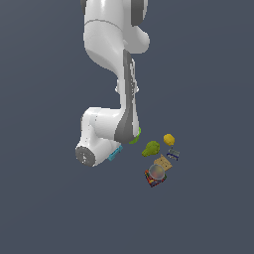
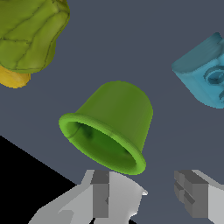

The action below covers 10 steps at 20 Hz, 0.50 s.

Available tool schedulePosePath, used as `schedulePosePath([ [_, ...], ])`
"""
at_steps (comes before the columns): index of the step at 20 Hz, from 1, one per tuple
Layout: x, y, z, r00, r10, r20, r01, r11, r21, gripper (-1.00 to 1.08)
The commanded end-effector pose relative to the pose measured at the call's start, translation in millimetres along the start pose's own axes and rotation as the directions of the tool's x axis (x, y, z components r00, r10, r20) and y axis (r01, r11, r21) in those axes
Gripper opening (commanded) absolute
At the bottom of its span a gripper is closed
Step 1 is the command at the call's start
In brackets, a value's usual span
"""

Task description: Pick up a designated object from a clutter of objects.

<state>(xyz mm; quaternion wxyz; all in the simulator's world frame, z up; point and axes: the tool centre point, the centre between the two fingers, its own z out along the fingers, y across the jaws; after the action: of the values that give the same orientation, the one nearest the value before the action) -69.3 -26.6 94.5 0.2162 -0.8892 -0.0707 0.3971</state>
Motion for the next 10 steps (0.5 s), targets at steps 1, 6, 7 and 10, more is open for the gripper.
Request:
schedulePosePath([
  [1, 0.0, 0.5, 3.0, 1.000, 0.001, 0.001, -0.001, 1.000, 0.001, 0.28],
  [6, -0.6, 2.7, 18.6, 1.000, 0.003, 0.007, -0.003, 1.000, 0.006, 0.28],
  [7, -0.8, 3.2, 22.3, 1.000, 0.004, 0.008, -0.004, 1.000, 0.007, 0.28],
  [10, -1.1, 4.3, 30.6, 1.000, 0.005, 0.011, -0.005, 1.000, 0.009, 0.28],
])
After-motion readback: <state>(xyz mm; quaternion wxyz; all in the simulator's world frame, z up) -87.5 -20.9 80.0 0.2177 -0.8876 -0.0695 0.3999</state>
